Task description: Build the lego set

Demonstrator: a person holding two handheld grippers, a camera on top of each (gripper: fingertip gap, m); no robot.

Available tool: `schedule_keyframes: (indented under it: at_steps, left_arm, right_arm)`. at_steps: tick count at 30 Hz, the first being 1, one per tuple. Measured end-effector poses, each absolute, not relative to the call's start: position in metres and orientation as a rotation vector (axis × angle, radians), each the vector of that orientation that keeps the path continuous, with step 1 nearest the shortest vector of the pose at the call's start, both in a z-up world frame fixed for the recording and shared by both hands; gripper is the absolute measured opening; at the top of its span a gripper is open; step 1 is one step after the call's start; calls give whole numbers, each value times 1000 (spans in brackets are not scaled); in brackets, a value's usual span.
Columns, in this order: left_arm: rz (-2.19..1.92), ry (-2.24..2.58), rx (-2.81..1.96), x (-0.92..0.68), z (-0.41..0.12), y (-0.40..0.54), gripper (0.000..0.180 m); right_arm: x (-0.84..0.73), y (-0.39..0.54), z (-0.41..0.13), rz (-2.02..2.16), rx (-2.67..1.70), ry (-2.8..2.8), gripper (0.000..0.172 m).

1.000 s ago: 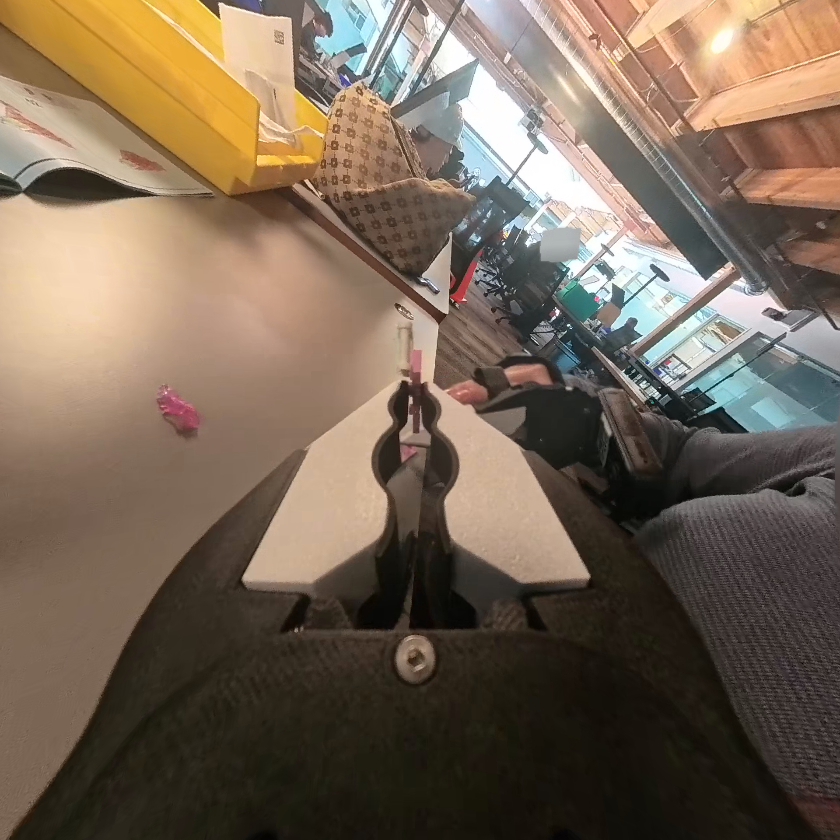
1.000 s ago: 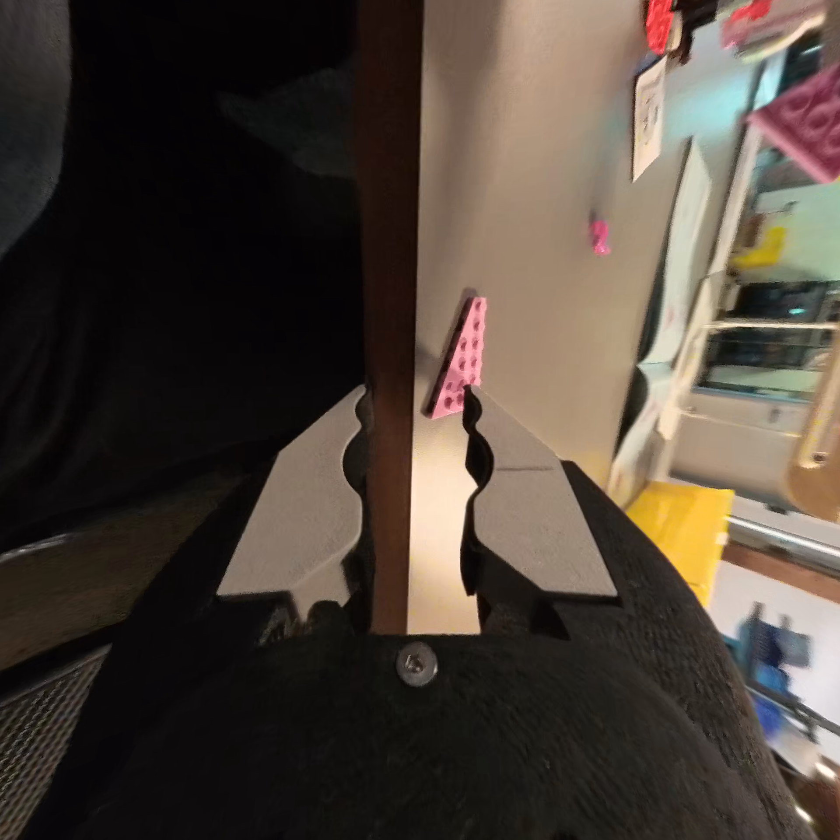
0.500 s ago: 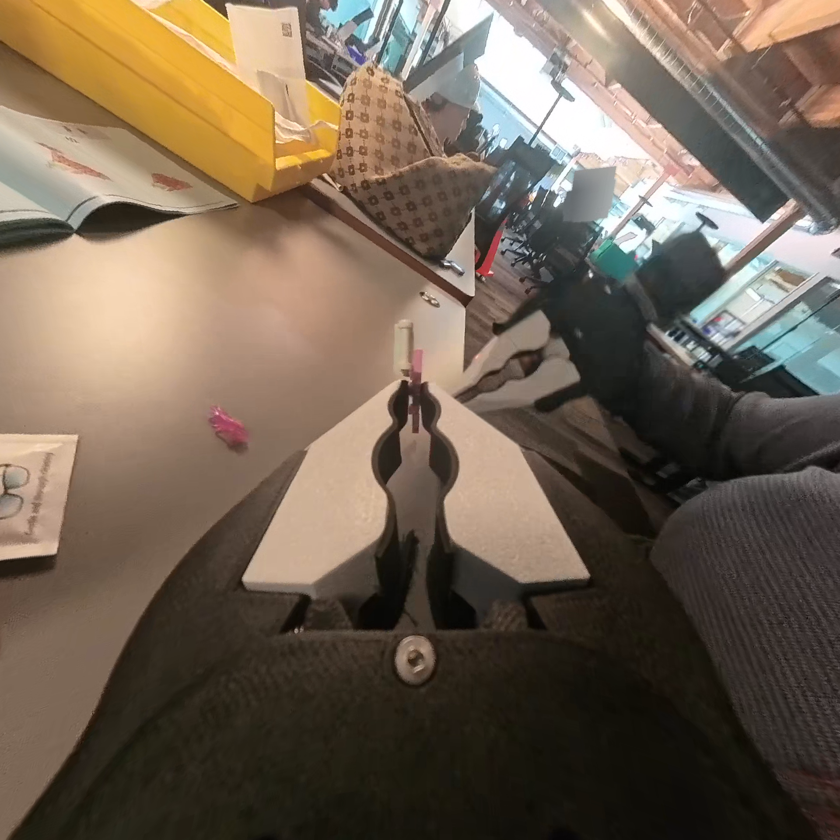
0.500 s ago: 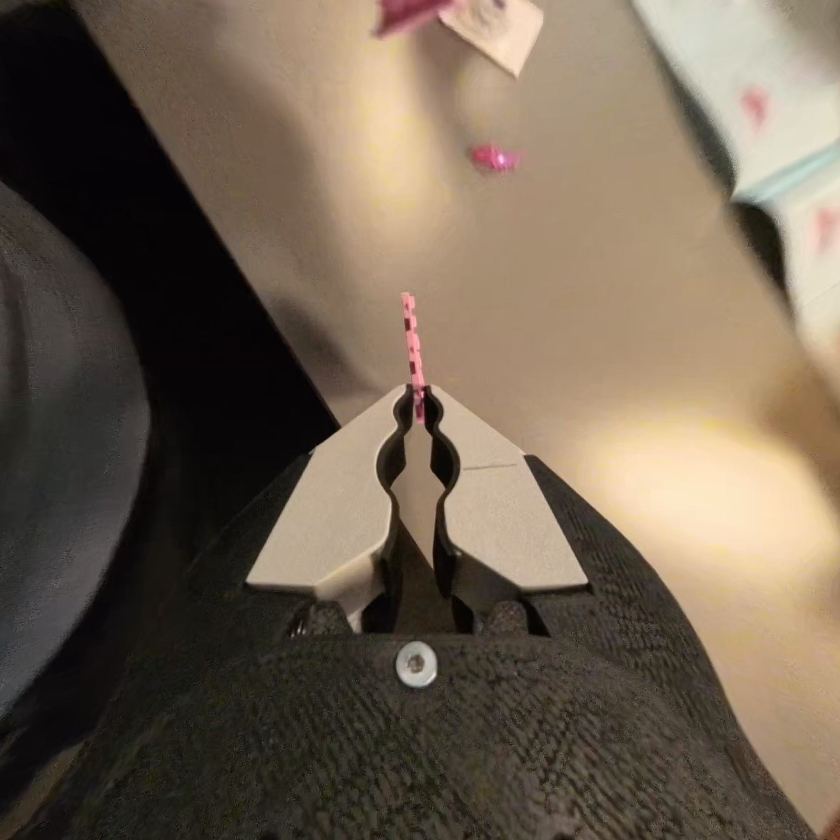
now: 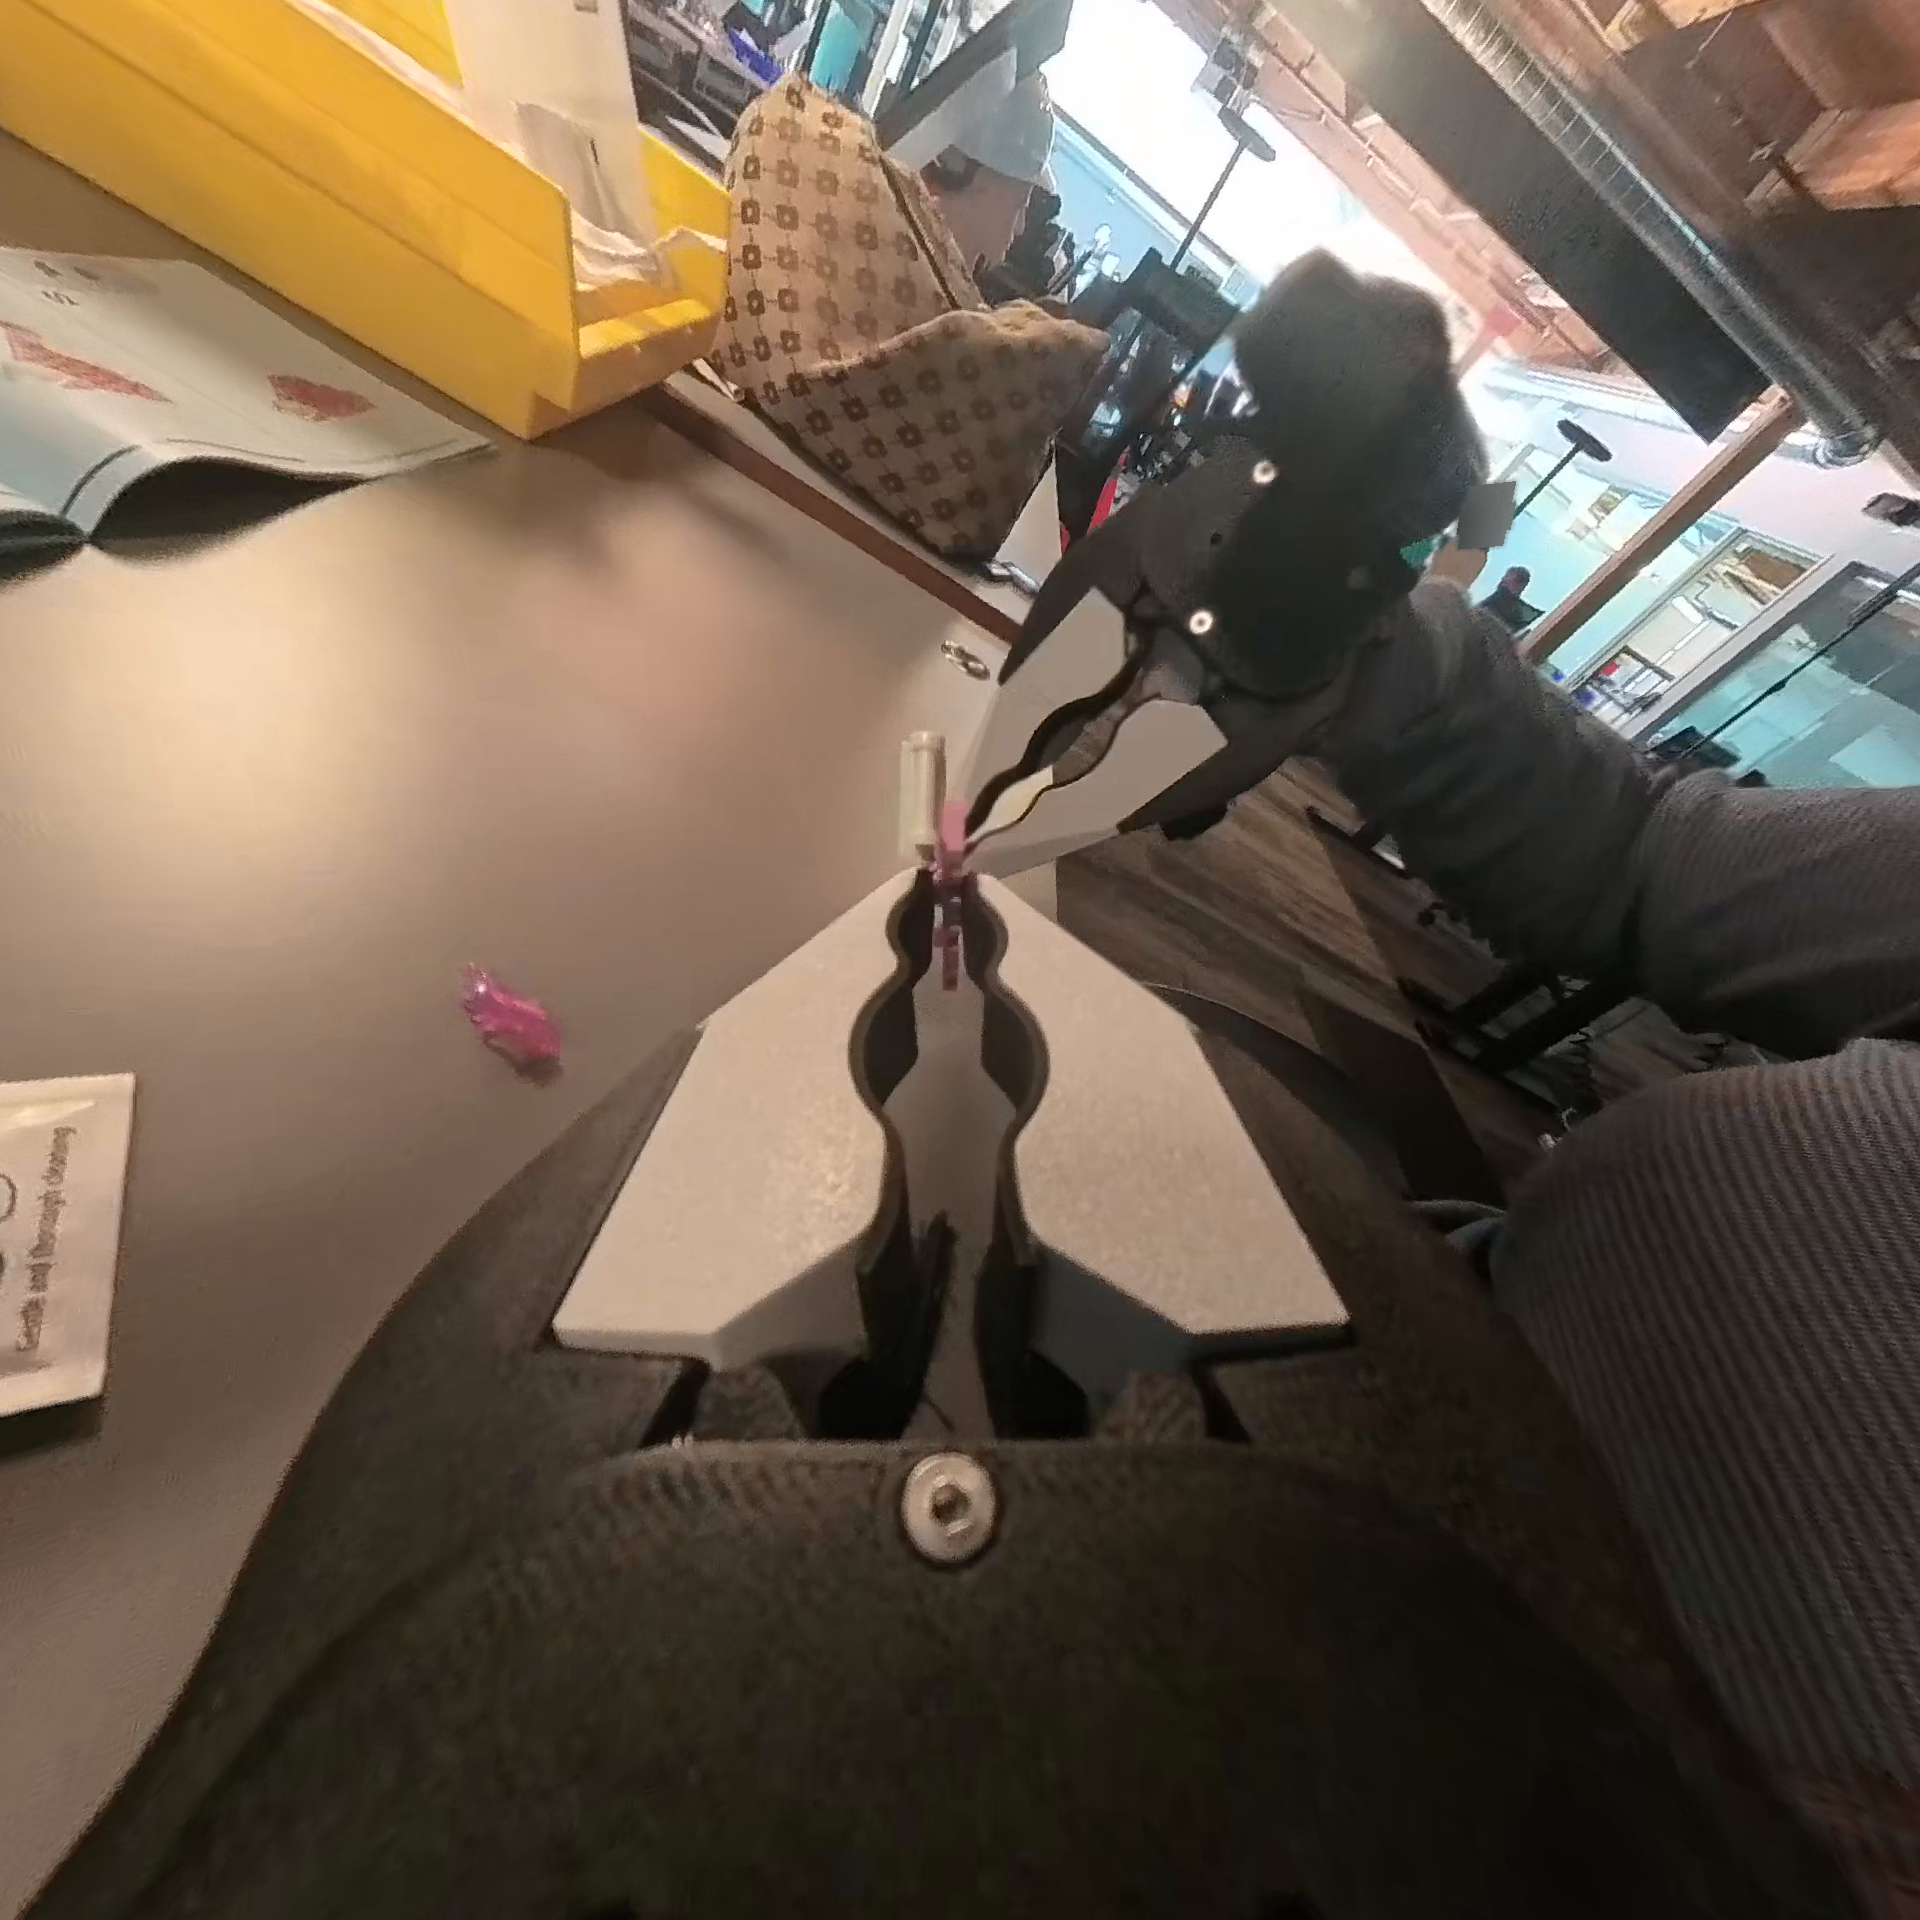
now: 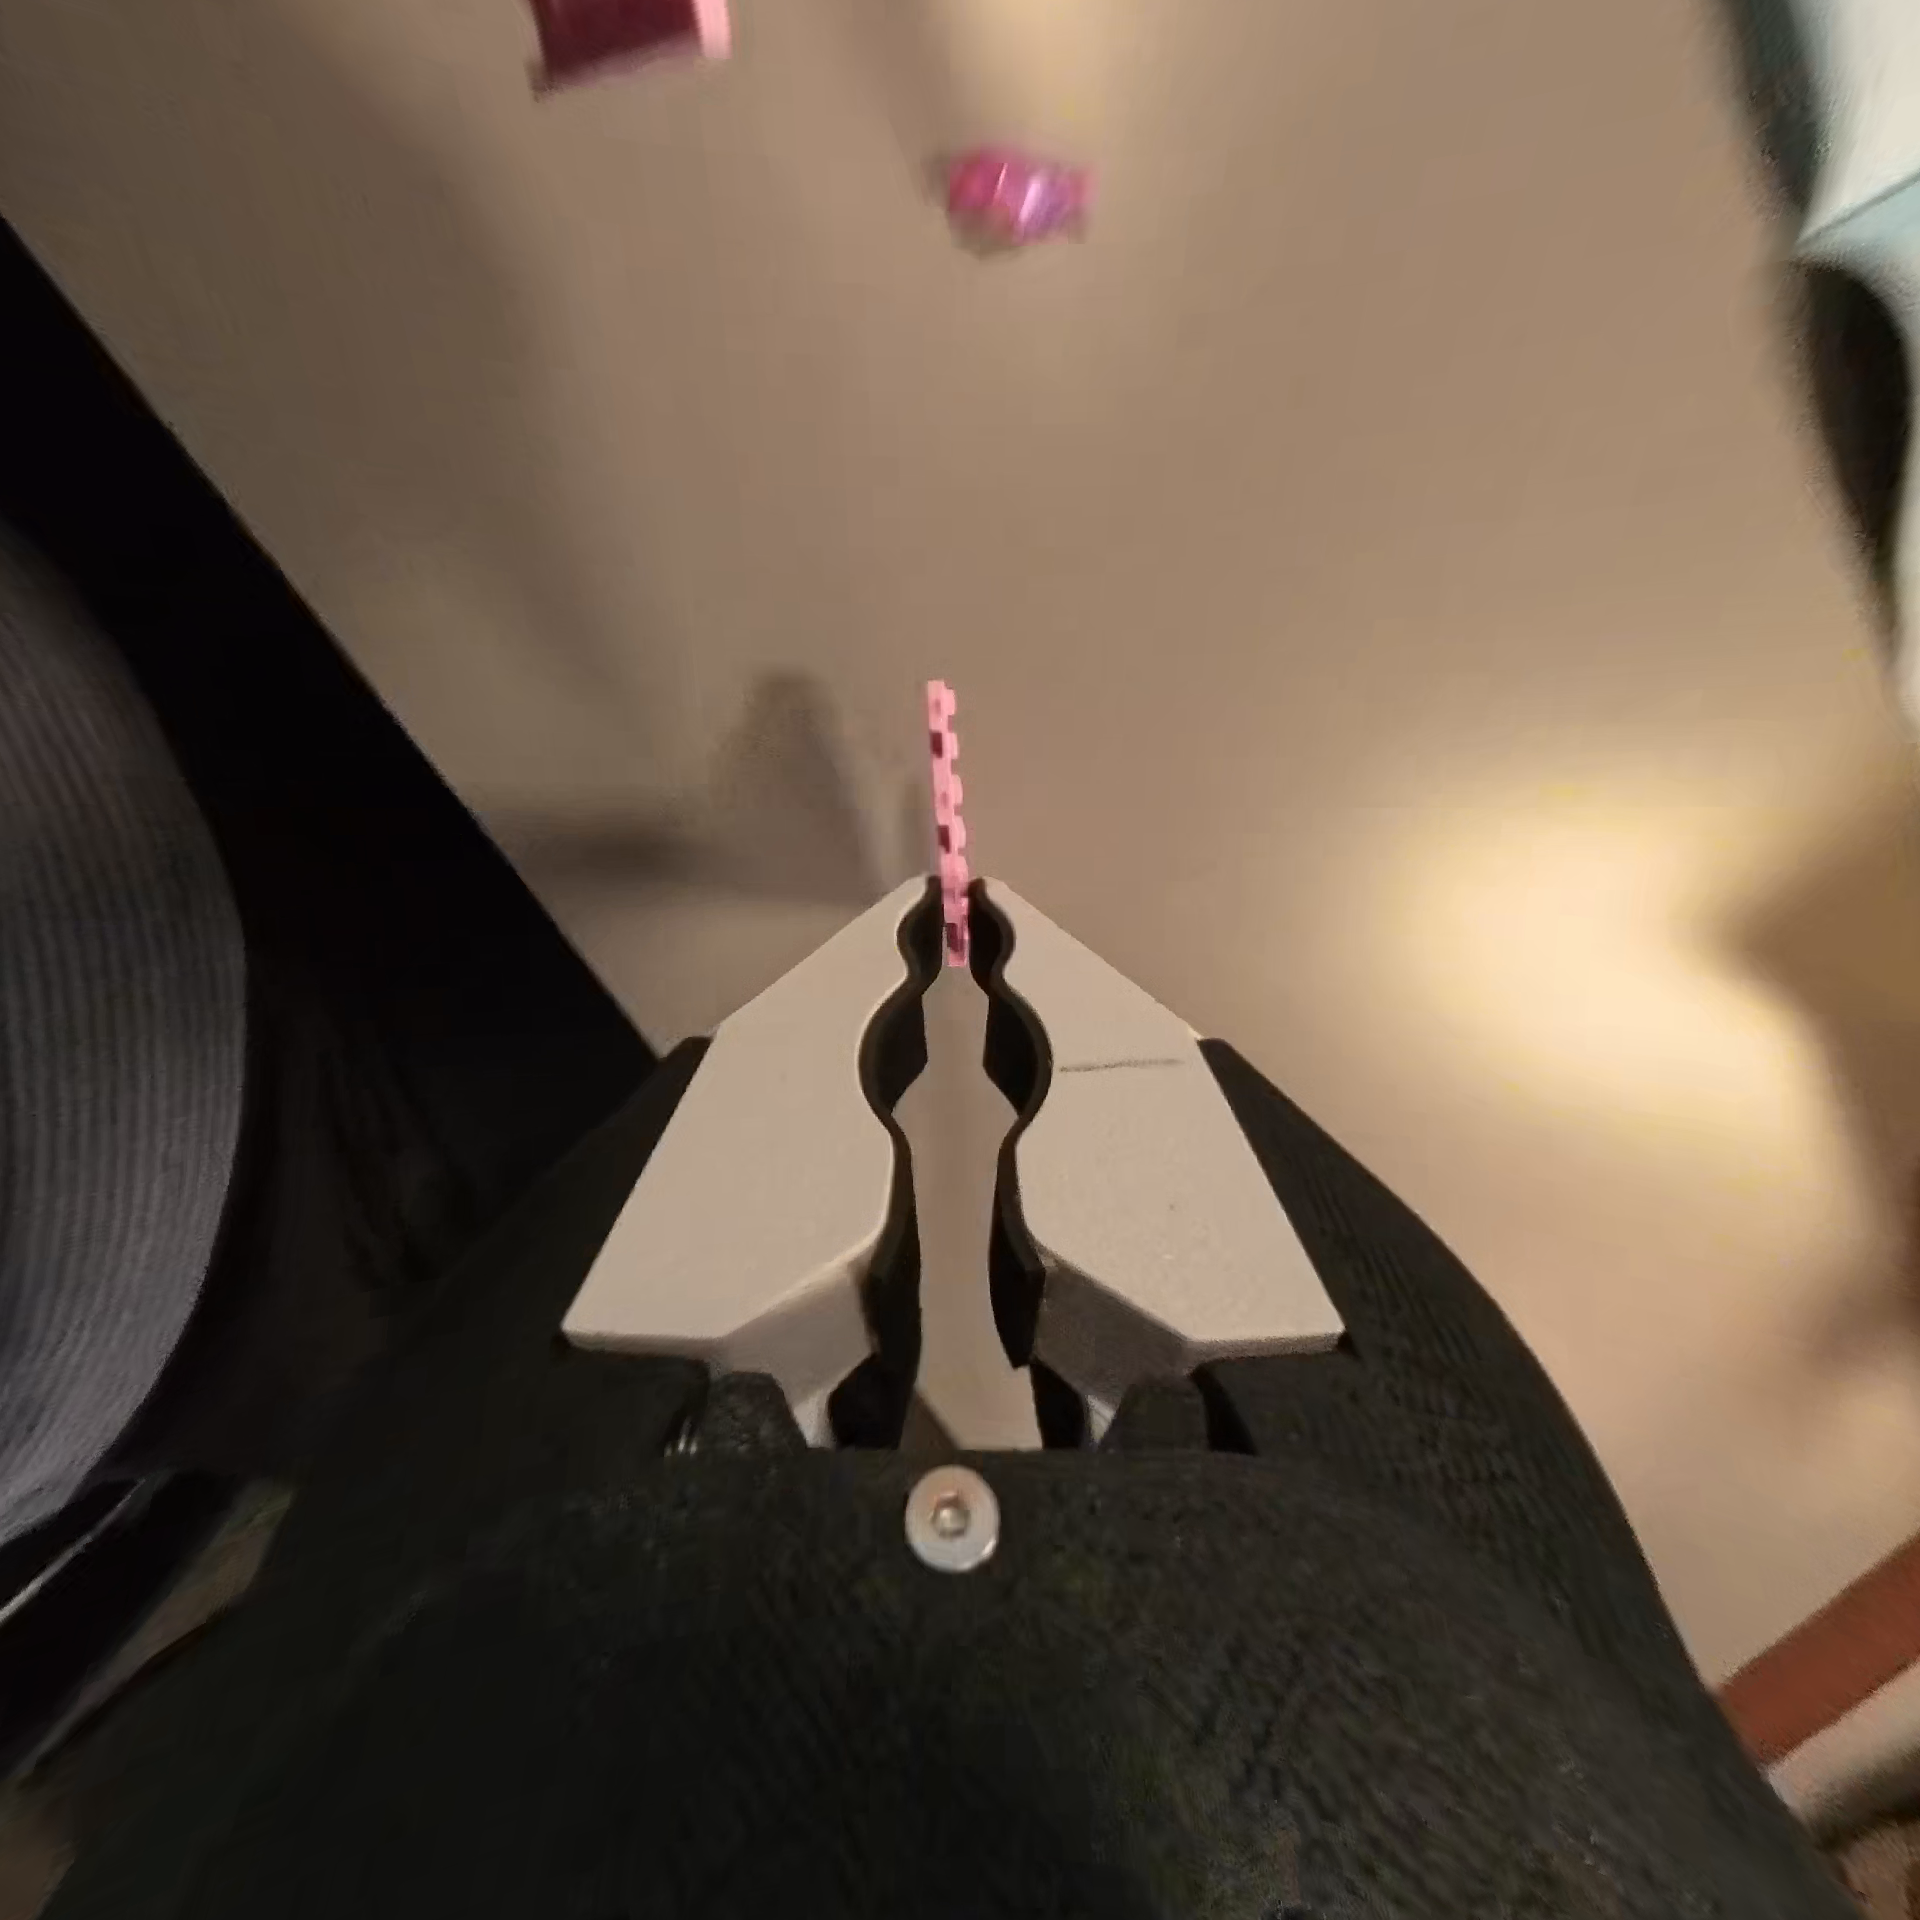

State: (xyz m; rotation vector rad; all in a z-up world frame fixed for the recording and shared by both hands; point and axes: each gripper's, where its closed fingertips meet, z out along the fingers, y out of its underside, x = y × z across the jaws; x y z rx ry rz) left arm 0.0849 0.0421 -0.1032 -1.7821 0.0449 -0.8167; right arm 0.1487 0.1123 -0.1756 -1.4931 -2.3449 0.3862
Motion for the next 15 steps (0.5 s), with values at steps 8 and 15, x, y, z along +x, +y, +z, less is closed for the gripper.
schedule_keyframes:
  at_steps: [8,15]
  left_arm:
    - [-745,216,-1636,89,-92,42,3]
    - [-738,317,-1601,105,-95,47,3]
  right_arm:
    - [118,53,-69,1359,-1113,-1942,3]
    - [108,51,-79,1258,-1127,-2147,3]
